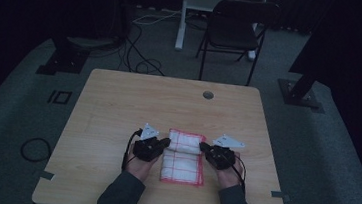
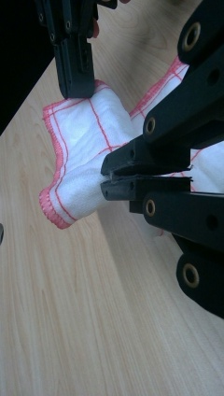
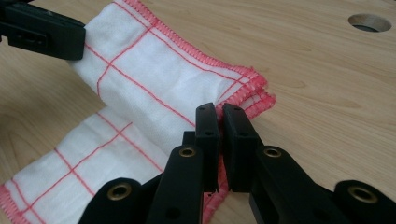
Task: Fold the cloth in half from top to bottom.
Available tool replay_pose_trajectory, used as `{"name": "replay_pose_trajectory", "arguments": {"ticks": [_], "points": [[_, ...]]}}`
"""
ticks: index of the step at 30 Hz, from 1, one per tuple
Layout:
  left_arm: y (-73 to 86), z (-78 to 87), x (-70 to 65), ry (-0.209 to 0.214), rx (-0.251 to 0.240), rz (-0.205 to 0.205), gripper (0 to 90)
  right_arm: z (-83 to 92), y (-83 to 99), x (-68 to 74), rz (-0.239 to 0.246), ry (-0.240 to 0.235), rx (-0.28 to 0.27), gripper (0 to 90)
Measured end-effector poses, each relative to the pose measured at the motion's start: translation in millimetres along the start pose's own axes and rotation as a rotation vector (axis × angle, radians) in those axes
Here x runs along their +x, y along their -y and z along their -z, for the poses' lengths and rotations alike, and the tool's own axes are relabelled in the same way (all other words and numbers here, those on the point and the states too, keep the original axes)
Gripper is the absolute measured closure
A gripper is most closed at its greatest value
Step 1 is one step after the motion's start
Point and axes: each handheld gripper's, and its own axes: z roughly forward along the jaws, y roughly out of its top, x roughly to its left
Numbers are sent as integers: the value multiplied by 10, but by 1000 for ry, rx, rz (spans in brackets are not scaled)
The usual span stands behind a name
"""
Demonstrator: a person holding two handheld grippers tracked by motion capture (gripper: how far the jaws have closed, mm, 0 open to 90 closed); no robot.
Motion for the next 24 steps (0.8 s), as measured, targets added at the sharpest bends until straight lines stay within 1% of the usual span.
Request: {"name": "replay_pose_trajectory", "arguments": {"ticks": [2, 7, 10, 15, 20, 24], "points": [[8, 2, 0, 0, -1, 2, 872, 4, 8, 9, 1, -2, 2, 861], [72, 32, -9, 2, 12, 1, 872, 25, 48, 65, 23, -8, 16, 861], [107, 48, -14, 4, 11, 10, 872, 43, 59, 86, 27, -11, 17, 860], [193, 66, -29, 7, 27, 12, 872, 62, 104, 130, 38, -17, 27, 860], [307, 49, -28, 3, 57, 17, 870, 31, 175, 163, 58, -22, 58, 859], [406, 4, -34, -3, 91, 7, 868, 2, 220, 177, 64, -20, 80, 859]]}}
